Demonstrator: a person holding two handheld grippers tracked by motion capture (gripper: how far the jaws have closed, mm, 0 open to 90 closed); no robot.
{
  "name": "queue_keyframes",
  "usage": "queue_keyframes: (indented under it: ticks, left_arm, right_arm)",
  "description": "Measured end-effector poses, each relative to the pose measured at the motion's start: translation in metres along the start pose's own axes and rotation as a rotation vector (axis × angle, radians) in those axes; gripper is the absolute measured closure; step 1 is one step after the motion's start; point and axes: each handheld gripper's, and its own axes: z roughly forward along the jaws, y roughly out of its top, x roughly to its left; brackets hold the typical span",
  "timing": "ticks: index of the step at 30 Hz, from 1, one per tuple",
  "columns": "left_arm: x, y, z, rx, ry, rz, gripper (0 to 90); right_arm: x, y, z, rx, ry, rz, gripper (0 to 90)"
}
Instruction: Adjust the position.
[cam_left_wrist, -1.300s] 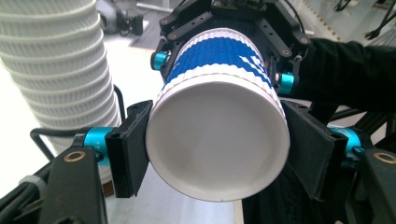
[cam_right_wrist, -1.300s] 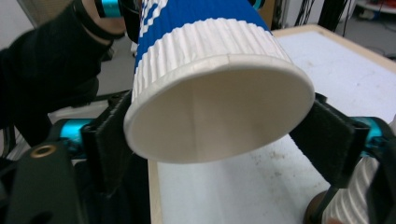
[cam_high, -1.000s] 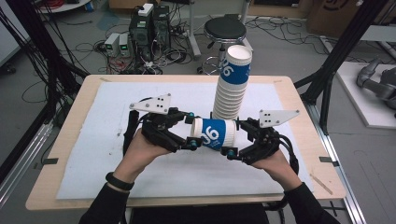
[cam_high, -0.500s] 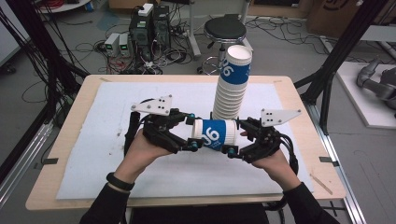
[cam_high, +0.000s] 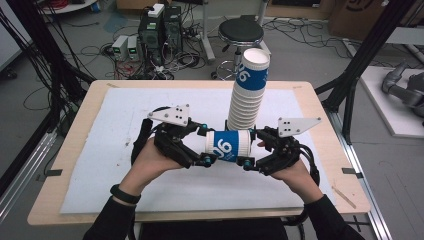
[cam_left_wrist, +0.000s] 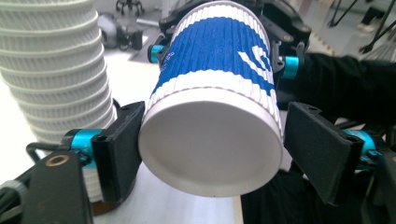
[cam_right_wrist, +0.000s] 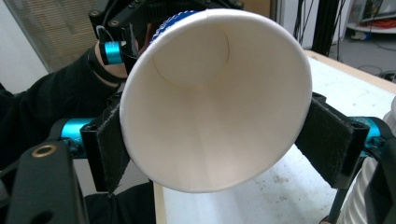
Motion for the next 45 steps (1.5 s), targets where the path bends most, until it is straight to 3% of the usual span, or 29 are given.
queue_keyframes:
  ticks: [2,10,19,32,38,45]
  left_arm:
    - [-0.0019,0.0017,-0.0003,0.037,0.005,0.012,21.0]
    - [-0.0021,0.0008,0.0036,0.107,0.01,0.022,22.3]
    - [-0.0011,-0.0008,0.0061,0.134,-0.003,0.028,28.7]
    - [-0.0008,0.0008,0.0021,-0.021,-0.008,0.048,29.6]
    - [0.0014,-0.0016,-0.0027,-0.128,-0.014,0.015,29.7]
    - [0.0005,-0.0022,0.0038,-0.115,-0.023,0.032,29.6]
  right_arm:
    - [-0.0002,-0.0006,0.0011,0.02,-0.002,-0.005,18.9]
    - [0.0014,-0.0008,0.0044,0.055,0.002,-0.025,19.1]
    - [0.0013,-0.0008,0.0043,0.069,0.009,-0.029,19.1]
    - [0.0023,0.0034,-0.0046,-0.048,0.002,0.014,15.6]
    - [0.0009,0.0038,-0.0048,-0.078,0.004,0.05,13.8]
    - [0.0015,0.0041,-0.0032,-0.119,0.034,0.074,14.5]
